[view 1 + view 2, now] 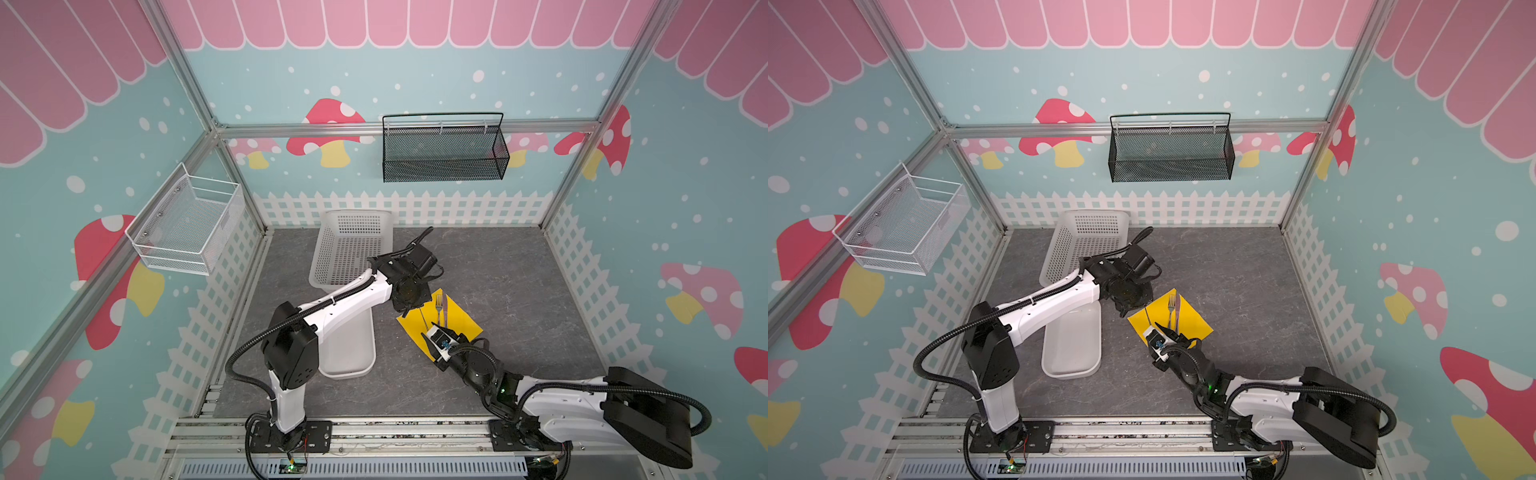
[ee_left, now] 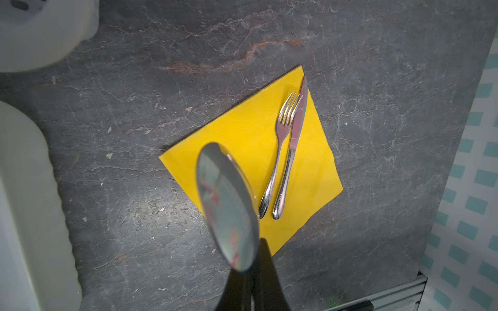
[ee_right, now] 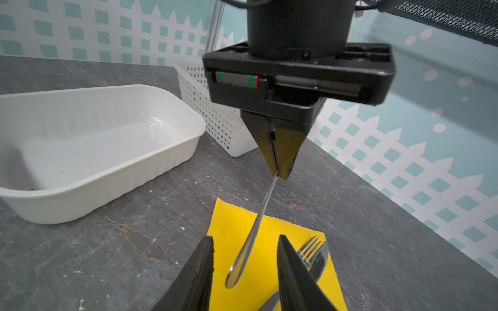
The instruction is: Place the utensils on the paper napkin and roll it up
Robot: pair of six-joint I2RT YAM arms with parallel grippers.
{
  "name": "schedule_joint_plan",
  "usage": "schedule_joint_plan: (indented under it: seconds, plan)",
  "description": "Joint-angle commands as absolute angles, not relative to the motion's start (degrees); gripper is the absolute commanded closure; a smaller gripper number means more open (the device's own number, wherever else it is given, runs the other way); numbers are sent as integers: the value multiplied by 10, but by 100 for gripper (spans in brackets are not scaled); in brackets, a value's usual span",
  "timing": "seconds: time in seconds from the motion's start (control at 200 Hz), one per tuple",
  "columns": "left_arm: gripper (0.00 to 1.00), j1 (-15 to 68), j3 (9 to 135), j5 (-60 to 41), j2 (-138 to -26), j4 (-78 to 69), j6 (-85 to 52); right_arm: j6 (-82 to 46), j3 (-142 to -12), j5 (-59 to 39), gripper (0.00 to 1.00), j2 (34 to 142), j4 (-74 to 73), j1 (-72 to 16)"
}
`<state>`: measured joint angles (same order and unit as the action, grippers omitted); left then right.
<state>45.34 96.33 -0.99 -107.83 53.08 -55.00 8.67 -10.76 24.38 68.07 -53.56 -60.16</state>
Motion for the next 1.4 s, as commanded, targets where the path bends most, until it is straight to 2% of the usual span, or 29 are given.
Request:
schedule_joint_plan:
  seconds: [0.0,0.065,0.285,0.37,0.53,0.615,0.721,0.831,0.901,1.081,1.161,1.271,1.396]
  plan:
    - [100,451,954,-11,-1052,510,-571,127,-122,327,68,699,-600,-609]
    - [100,451,947,-12,-1049,505,-574,124,-125,328,72,703,-598,-609]
    - [100,450,936,-21,-1038,487,-582,106,-131,319,72,715,-592,-612]
    - [100,450,932,-23,-1034,481,-584,112,-133,326,76,723,-592,-612]
    - [100,450,924,-26,-1026,475,-588,111,-140,332,76,732,-587,-612]
    - [100,450,921,-27,-1022,473,-590,107,-141,337,87,734,-585,-612]
    - [100,450,917,-29,-1018,470,-592,104,-143,340,88,734,-584,-613]
    - [100,450,914,-30,-1015,466,-592,99,-145,341,98,732,-581,-613]
    - [100,450,911,-34,-1013,461,-591,92,-151,344,100,732,-569,-612]
    - [80,448,885,-42,-1000,424,-596,23,-153,354,100,698,-557,-611]
    - [74,443,847,-68,-984,370,-611,-25,-157,344,100,676,-544,-610]
    - [68,439,779,-90,-949,262,-641,-96,-160,334,100,645,-523,-609]
    - [65,429,722,-97,-917,172,-658,-144,-158,313,100,616,-511,-604]
